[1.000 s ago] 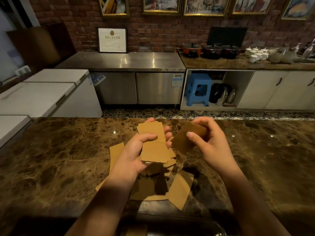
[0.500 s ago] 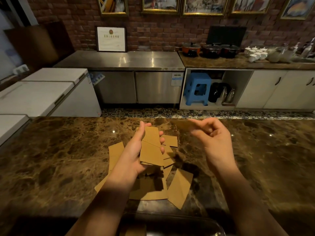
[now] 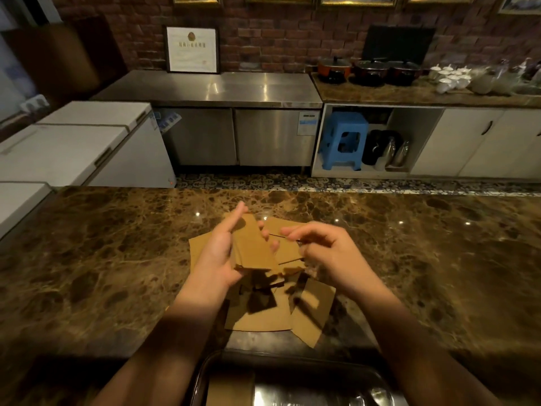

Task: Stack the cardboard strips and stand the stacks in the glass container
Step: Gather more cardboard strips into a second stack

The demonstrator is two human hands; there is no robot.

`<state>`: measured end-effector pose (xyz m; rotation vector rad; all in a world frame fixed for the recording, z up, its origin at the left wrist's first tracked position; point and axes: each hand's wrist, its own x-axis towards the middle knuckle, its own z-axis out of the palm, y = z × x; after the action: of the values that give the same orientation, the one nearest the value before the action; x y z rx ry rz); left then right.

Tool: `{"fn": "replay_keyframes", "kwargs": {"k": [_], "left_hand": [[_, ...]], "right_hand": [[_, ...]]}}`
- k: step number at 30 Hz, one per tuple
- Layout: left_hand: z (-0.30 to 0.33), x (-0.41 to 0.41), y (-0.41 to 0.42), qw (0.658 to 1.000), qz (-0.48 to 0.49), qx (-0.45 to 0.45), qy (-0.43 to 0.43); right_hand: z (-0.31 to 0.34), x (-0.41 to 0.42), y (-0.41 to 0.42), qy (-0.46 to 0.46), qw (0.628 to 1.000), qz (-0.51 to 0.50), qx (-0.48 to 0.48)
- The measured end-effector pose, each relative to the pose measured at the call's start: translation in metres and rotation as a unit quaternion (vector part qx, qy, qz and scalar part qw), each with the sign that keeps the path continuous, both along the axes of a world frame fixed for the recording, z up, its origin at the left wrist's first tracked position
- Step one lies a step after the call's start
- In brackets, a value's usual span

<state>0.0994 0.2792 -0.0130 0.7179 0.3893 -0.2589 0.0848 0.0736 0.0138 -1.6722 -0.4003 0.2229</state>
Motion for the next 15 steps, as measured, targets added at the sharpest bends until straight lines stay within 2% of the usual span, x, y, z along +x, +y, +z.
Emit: {"fn": "replay_keyframes", "kwargs": {"k": [2,4,7,10,15], "left_hand": [[-0.006,-0.002,0.02,0.999,0.035,-0.029,0.03],[-0.012,-0.004,0.037,0.997,0.049,-0.037,0.049],[-0.025,-0.005,0.05,0.994,0.069,-0.04,0.072],[-0.036,-0.005,0.052,0.992,0.081,-0.036,0.089],[-0.043,-0.003,0.056,0.993,0.073,-0.015,0.095]], "right_hand": [[-0.014,0.027,-0.007,0.03,0.993,-0.088,-0.071],[-0.032,0.053,-0.012,0.053,0.974,-0.115,-0.186],[-0.057,0.084,-0.004,0.059,0.939,-0.042,-0.337],[-0.065,0.1,0.021,0.042,0.905,0.058,-0.42],[-0.078,0.095,0.069,0.0,0.812,0.091,-0.577]]}}
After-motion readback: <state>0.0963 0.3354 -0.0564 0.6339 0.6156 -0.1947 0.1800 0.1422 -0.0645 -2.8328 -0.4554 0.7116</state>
